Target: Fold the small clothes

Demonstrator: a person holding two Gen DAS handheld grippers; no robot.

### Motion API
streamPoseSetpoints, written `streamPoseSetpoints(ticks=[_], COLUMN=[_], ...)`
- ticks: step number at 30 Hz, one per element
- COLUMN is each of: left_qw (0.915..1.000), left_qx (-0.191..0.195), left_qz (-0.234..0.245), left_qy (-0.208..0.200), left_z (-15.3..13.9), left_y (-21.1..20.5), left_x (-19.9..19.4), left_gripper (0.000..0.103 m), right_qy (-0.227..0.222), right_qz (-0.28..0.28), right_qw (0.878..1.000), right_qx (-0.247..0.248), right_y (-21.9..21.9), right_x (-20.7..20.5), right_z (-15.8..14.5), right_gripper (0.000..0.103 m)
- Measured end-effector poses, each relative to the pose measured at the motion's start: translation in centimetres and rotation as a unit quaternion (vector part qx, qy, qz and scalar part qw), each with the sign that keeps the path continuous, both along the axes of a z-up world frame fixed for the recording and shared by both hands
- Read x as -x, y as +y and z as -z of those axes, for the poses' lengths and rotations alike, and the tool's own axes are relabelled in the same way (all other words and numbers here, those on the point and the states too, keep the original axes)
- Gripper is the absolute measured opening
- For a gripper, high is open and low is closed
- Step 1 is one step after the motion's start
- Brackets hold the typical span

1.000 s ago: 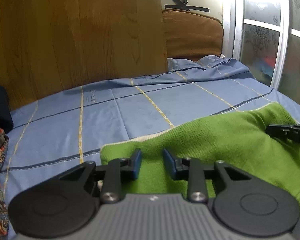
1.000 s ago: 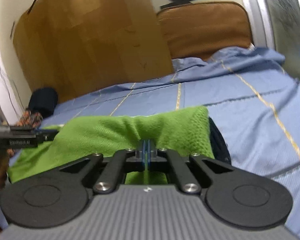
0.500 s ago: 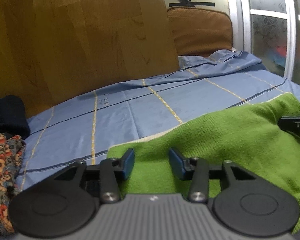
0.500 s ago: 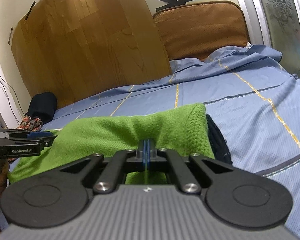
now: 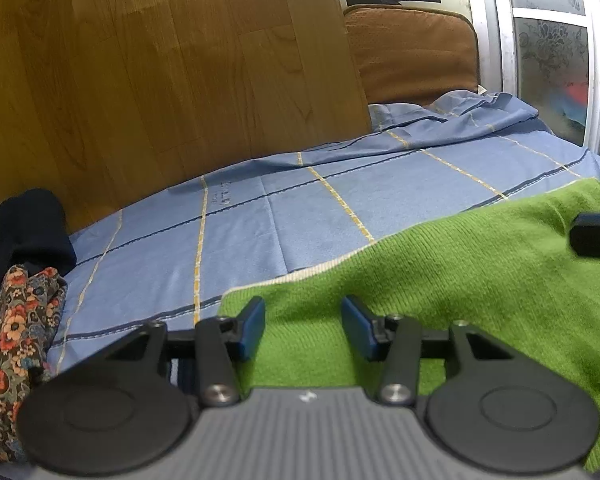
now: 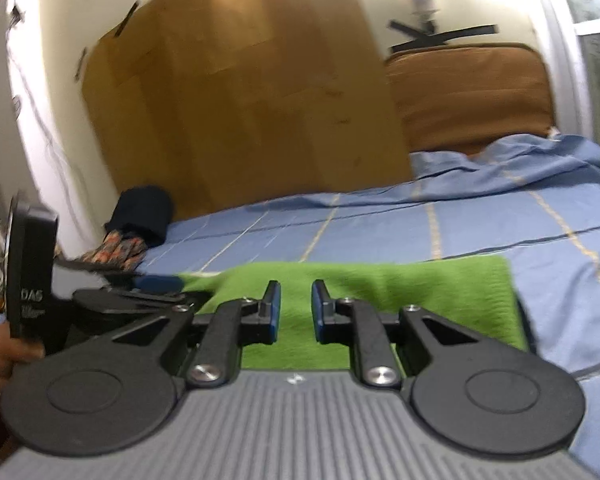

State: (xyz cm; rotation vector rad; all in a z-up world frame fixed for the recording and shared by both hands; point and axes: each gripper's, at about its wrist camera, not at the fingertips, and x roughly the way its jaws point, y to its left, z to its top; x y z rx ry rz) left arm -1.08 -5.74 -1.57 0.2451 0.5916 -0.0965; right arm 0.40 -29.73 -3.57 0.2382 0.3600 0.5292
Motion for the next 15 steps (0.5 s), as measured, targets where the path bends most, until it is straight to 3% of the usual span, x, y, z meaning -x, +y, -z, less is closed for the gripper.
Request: streamPoseSetpoints(ticks=[4, 9, 12, 13, 15], left_qw=[1.0, 1.0, 1.0, 1.0, 1.0], left_qx=[-0.005, -0.008, -0.009, -0.005, -0.003], left_qz=[0.0, -0.002, -0.004, -0.002, 0.0], left_qy=[0.0, -0.001, 0.0, 0.001, 0.003], left_z=[-0.1, -0.1, 0.0, -0.1, -0.1], left_y=[-0.1, -0.3, -0.3, -0.1, 0.0], left_x=[0.0, -0.1, -0.1, -0.1, 0.0], left_gripper=[0.045, 0.046, 0.046, 0.046, 0.047], right_qy=[0.013, -0.026, 0.026, 0.015, 0.059], right_qz=[-0.016, -0.044, -0.055, -0.063, -0.073], right_qw=[1.0, 0.998, 0.992, 0.993, 0.994], right_qx=[0.004, 0.032, 0.11, 0.096, 0.053], right_y=[1.3, 3.7, 5.9, 5.3, 3.9], right_x=[-1.0, -2.3, -5.7, -5.9, -7.0], right_z=[0.0, -2.6, -0.4, 0.2, -0.1], right_gripper=[0.02, 0.02, 0.02, 0.019, 0.018])
